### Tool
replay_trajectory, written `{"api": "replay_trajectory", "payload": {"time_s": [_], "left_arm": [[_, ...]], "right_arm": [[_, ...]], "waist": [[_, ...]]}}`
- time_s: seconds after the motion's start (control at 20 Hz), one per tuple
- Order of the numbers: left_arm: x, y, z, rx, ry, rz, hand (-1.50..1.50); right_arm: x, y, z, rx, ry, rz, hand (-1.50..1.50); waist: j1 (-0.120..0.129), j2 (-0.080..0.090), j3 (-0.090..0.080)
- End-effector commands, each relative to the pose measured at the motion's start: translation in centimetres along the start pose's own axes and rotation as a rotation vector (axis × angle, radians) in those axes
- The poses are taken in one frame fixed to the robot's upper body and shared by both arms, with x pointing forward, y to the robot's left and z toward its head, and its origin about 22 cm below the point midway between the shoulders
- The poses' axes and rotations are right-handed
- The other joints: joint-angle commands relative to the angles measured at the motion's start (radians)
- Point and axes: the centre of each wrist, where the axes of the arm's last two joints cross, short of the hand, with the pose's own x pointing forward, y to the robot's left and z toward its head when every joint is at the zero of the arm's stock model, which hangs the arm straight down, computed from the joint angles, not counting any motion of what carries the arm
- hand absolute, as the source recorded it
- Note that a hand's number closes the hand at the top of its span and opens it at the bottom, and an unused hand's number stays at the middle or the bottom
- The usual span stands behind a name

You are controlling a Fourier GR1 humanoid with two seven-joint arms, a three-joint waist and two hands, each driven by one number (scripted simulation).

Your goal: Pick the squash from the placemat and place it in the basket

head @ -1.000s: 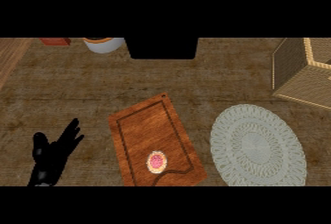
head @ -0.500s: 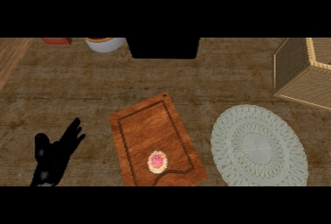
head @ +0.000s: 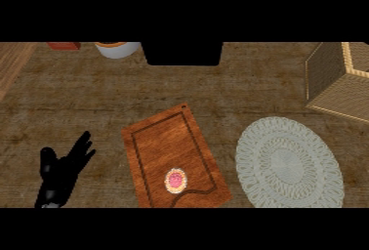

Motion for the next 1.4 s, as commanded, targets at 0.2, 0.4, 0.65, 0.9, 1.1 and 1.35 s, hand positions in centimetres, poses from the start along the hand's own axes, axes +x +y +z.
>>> {"api": "replay_trajectory", "payload": {"time_s": [0.2,0.4,0.65,0.9,1.1,1.35], "left_arm": [[-0.9,-0.8,-0.2,-0.014,0.094,-0.002,0.0],[-0.6,0.1,0.5,0.013,0.108,0.002,0.0],[-1.7,0.4,0.4,0.002,0.111,0.003,0.0],[-2.1,0.0,0.4,0.0,0.106,0.0,0.0],[-3.2,-0.5,-0.1,0.002,0.103,0.013,0.0],[-3.1,1.2,0.7,0.031,0.13,0.03,0.0]], "right_arm": [[-3.8,-3.1,-1.6,-0.082,0.049,0.284,1.5],[-5.0,-4.3,-2.0,-0.065,0.007,0.338,-1.5],[-3.7,-5.6,-2.7,-0.098,-0.017,0.281,-1.5],[-4.7,-6.6,-2.9,-0.158,-0.015,0.159,-1.5],[-4.2,-9.8,-3.3,-0.206,0.046,0.071,-1.5],[-6.8,-15.0,-2.5,-0.276,0.074,0.105,-1.5]], "waist": [[0.002,0.011,-0.011],[0.0,0.007,-0.011],[-0.002,0.006,-0.011],[0.0,0.008,-0.011],[-0.019,0.003,-0.012],[-0.037,-0.004,-0.013]]}}
